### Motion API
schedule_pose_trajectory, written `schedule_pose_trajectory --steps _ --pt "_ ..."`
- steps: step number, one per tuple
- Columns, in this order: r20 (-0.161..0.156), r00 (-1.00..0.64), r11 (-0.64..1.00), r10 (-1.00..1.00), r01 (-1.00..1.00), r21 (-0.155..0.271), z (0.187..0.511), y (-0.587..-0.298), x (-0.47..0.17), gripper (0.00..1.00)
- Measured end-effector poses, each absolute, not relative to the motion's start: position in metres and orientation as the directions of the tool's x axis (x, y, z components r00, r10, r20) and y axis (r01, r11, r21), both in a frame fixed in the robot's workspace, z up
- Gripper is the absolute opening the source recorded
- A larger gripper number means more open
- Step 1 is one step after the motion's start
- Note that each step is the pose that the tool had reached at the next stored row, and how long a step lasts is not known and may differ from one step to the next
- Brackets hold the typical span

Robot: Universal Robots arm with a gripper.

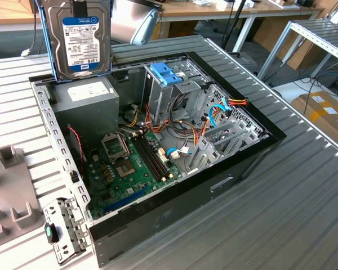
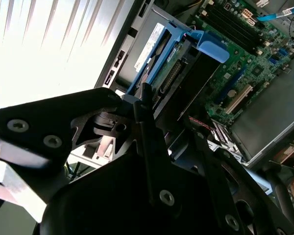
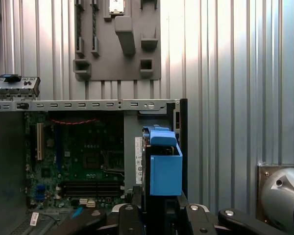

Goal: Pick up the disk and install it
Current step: 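Pick up the disk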

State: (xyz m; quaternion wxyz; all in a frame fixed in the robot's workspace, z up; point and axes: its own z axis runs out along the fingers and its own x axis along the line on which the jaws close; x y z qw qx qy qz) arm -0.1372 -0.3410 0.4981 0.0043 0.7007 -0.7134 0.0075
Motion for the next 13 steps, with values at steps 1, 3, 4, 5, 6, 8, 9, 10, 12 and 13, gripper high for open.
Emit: schedule_pose_trajectory --steps 1,3,4,5,6,8,9,10,12,13 --pt "0.017 -0.018 0.018 -1.0 -1.0 -0.005 0.498 -0.341 -0.137 0.35" --pt "0.017 -0.018 0.018 -1.0 -1.0 -0.005 0.498 -0.341 -0.135 0.35" --pt "0.017 -0.018 0.018 -1.0 -1.0 -0.005 0.498 -0.341 -0.134 0.35" --pt "0.017 -0.018 0.018 -1.0 -1.0 -0.005 0.498 -0.341 -0.131 0.35" --pt "0.017 -0.018 0.018 -1.0 -1.0 -0.005 0.498 -0.341 -0.129 0.35" --pt "0.017 -0.018 0.018 -1.0 -1.0 -0.005 0.498 -0.341 -0.125 0.35" --pt "0.017 -0.018 0.018 -1.0 -1.0 -0.005 0.498 -0.341 -0.122 0.35" --pt "0.017 -0.018 0.018 -1.0 -1.0 -0.005 0.498 -0.341 -0.12 0.35" --pt "0.017 -0.018 0.018 -1.0 -1.0 -0.005 0.498 -0.341 -0.116 0.35" --pt "0.016 -0.018 0.018 -1.0 -1.0 -0.005 0.498 -0.341 -0.114 0.35"
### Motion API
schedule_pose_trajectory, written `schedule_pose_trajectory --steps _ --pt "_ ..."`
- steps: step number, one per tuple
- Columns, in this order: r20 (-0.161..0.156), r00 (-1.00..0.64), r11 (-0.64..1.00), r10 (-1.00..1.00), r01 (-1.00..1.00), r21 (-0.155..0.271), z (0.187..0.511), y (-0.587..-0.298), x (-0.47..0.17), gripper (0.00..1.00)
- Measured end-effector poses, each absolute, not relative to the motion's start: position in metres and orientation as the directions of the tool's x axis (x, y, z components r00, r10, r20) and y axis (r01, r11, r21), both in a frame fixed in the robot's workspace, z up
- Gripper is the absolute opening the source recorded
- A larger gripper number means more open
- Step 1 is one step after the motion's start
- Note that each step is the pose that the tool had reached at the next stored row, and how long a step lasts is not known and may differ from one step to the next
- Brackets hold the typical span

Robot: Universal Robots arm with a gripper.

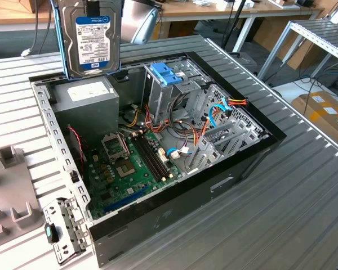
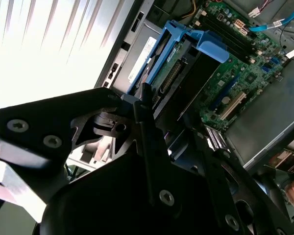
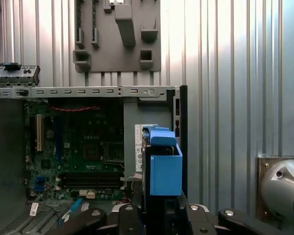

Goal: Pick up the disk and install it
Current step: 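Pick up the disk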

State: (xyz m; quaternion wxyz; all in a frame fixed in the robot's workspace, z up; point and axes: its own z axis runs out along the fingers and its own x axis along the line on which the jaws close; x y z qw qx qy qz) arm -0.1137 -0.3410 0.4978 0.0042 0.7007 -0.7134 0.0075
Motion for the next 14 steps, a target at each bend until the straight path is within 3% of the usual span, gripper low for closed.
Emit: schedule_pose_trajectory --steps 14 --pt "0.017 -0.018 0.018 -1.0 -1.0 -0.005 0.498 -0.341 -0.082 0.35"
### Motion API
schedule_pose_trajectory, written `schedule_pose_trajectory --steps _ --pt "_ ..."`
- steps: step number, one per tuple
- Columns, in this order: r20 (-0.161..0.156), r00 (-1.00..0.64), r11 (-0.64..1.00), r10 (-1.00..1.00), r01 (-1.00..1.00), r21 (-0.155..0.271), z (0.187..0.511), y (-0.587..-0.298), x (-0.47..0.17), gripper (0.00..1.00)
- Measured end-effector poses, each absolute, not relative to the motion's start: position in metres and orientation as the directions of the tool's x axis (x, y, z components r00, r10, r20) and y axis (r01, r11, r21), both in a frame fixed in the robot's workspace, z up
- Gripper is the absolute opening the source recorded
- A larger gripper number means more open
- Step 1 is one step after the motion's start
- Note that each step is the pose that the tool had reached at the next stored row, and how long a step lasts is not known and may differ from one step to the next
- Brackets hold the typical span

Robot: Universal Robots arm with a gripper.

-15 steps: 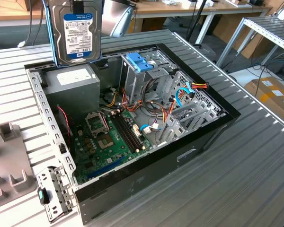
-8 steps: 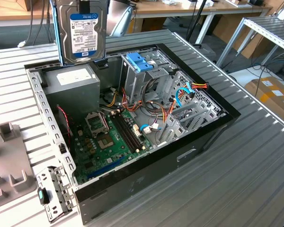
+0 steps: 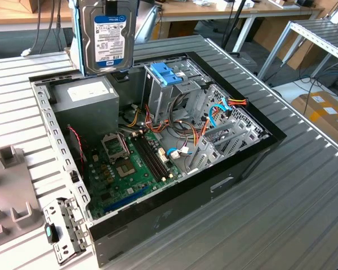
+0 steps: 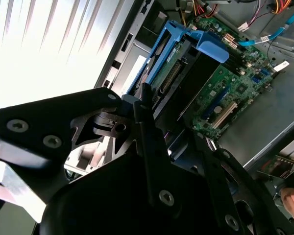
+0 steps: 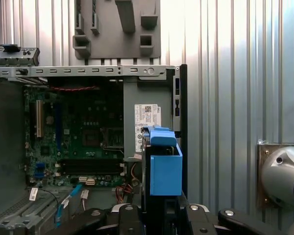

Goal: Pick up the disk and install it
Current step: 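Pick up the disk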

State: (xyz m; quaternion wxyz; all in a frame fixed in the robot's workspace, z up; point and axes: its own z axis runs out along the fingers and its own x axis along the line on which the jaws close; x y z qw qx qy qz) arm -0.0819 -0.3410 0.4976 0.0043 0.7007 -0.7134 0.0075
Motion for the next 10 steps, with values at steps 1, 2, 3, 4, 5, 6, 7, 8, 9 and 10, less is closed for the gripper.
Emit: schedule_pose_trajectory --steps 1,2,3,4,5,6,7,8,9,10 --pt "0.017 -0.018 0.018 -1.0 -1.0 -0.005 0.498 -0.341 -0.078 0.35" --pt "0.017 -0.018 0.018 -1.0 -1.0 -0.005 0.498 -0.341 -0.076 0.35" --pt "0.017 -0.018 0.018 -1.0 -1.0 -0.005 0.497 -0.341 -0.071 0.35" --pt "0.017 -0.018 0.018 -1.0 -1.0 -0.005 0.497 -0.341 -0.068 0.35" --pt "0.017 -0.018 0.018 -1.0 -1.0 -0.005 0.497 -0.341 -0.064 0.35" --pt "0.017 -0.018 0.018 -1.0 -1.0 -0.005 0.497 -0.341 -0.062 0.35" --pt "0.017 -0.018 0.018 -1.0 -1.0 -0.005 0.497 -0.341 -0.06 0.35" --pt "0.017 -0.018 0.018 -1.0 -1.0 -0.005 0.497 -0.341 -0.056 0.35" --pt "0.017 -0.018 0.018 -1.0 -1.0 -0.005 0.497 -0.341 -0.053 0.35" --pt "0.017 -0.018 0.018 -1.0 -1.0 -0.005 0.497 -0.341 -0.052 0.35"
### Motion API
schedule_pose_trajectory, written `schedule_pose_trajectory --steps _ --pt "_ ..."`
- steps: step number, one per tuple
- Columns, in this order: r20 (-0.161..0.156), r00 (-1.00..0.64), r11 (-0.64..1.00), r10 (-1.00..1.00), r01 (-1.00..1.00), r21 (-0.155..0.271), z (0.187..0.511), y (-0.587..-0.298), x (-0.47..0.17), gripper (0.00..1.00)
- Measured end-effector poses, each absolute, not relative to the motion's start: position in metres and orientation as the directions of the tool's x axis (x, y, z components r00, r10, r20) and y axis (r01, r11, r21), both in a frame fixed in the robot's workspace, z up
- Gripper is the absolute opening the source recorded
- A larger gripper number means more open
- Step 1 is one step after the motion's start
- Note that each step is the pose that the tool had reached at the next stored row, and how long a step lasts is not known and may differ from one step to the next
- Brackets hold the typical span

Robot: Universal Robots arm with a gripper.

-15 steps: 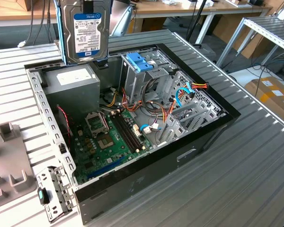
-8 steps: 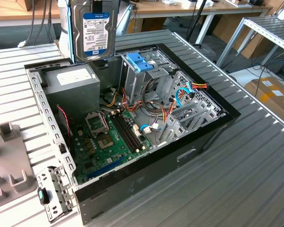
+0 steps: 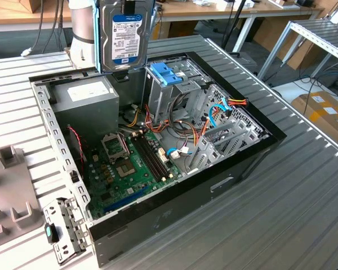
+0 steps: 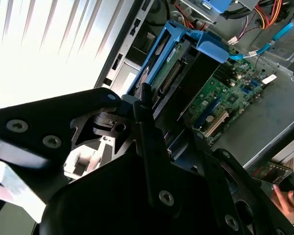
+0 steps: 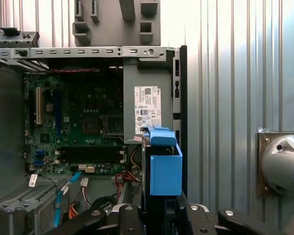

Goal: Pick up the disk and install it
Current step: 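Pick up the disk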

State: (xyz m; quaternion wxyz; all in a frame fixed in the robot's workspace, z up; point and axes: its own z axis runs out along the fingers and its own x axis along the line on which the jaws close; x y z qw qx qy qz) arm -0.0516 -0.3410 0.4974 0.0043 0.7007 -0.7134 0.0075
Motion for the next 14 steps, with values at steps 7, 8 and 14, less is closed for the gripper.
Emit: schedule_pose_trajectory --steps 7,8,14 --pt "0.017 -0.018 0.018 -1.0 -1.0 -0.005 0.497 -0.341 -0.038 0.35" --pt "0.017 -0.018 0.018 -1.0 -1.0 -0.005 0.497 -0.341 -0.035 0.35" --pt "0.017 -0.018 0.018 -1.0 -1.0 -0.005 0.497 -0.341 -0.021 0.35"
